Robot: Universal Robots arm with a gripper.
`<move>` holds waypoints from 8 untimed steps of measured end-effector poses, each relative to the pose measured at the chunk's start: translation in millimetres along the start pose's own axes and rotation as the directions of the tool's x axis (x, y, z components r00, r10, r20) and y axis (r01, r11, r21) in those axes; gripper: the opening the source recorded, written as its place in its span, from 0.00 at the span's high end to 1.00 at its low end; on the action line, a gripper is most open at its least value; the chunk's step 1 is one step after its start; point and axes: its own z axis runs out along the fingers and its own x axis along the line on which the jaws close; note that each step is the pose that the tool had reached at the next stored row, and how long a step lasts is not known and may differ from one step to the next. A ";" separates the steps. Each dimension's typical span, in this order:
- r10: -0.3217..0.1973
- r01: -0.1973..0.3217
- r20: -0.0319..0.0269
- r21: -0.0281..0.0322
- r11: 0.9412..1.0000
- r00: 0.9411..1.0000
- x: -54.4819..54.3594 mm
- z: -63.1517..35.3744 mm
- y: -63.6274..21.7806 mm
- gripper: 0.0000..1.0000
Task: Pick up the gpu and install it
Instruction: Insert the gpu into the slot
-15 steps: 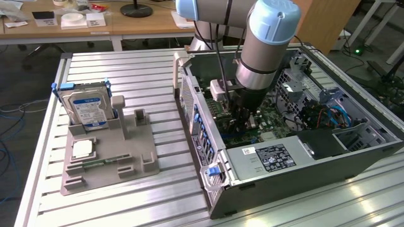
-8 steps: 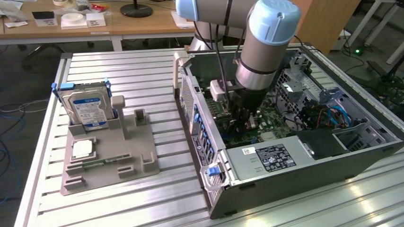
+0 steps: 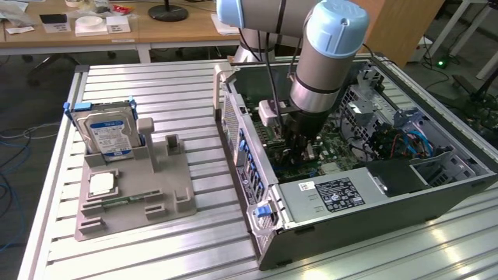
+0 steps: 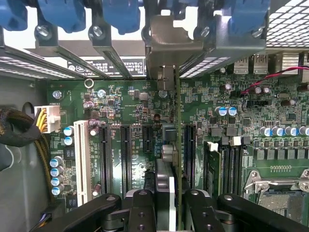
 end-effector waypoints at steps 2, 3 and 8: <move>0.000 0.000 0.000 0.000 1.000 1.000 0.0 0.1 0.0 0.72; 0.000 0.000 0.000 0.000 1.000 1.000 -0.1 0.2 0.0 0.72; 0.000 0.000 0.000 0.000 1.000 1.000 -0.1 0.2 0.0 0.72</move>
